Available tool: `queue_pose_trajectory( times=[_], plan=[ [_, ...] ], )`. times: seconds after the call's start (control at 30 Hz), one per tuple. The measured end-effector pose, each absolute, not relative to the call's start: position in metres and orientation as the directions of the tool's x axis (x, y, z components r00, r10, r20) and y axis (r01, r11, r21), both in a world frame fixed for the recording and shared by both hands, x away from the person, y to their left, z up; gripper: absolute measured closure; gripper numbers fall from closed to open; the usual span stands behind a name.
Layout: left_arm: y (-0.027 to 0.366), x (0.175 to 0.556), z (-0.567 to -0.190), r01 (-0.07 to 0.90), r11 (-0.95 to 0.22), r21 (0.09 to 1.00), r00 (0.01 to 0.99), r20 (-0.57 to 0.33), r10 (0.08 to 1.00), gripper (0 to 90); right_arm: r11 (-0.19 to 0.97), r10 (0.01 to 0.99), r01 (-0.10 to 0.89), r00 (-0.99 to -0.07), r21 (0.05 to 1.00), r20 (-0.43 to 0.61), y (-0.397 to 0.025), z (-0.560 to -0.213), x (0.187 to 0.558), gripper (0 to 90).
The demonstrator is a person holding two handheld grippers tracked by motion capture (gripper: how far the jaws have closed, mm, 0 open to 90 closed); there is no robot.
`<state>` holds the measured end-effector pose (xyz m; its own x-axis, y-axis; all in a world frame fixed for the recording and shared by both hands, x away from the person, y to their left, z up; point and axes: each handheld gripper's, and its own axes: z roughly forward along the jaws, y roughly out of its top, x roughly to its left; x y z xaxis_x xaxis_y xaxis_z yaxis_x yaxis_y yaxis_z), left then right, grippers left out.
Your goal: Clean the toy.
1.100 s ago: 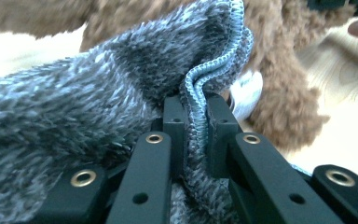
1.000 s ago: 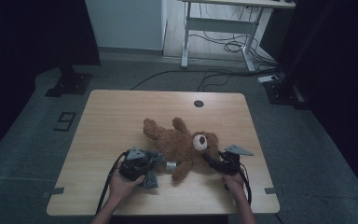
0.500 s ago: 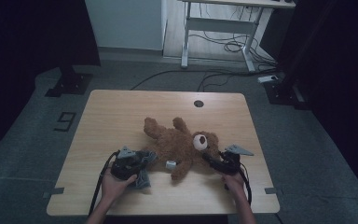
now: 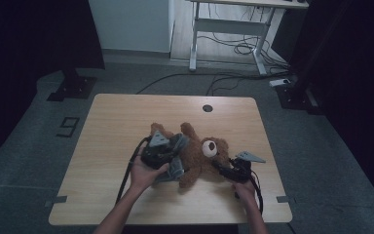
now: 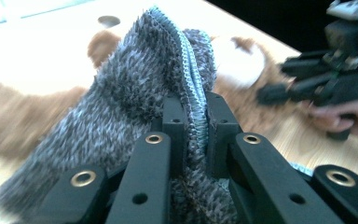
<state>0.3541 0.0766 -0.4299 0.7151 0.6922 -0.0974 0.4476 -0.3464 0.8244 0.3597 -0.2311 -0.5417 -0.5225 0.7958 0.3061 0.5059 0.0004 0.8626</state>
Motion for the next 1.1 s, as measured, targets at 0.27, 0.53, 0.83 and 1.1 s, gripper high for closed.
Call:
queue_pose_trajectory(
  times=[0.27,0.53,0.83,1.1],
  plan=[
    [0.009,0.391,-0.434,0.479,-0.383,0.790,0.732,-0.118,0.671,80.4,0.004,0.795,0.504,-0.526,0.864,0.303,-0.232,-0.542,0.360,43.1],
    [0.006,0.402,-0.468,0.545,-0.372,0.751,0.712,-0.180,0.678,80.3,0.004,0.791,0.507,-0.529,0.862,0.307,-0.233,-0.543,0.361,43.0],
    [0.021,0.390,-0.461,0.507,-0.429,0.748,0.720,-0.094,0.688,80.4,0.016,0.793,0.506,-0.531,0.862,0.298,-0.231,-0.542,0.359,43.1],
    [0.054,0.385,-0.451,0.499,-0.397,0.770,0.679,-0.063,0.731,80.2,0.009,0.792,0.510,-0.528,0.860,0.305,-0.231,-0.543,0.360,43.1]
  ],
)
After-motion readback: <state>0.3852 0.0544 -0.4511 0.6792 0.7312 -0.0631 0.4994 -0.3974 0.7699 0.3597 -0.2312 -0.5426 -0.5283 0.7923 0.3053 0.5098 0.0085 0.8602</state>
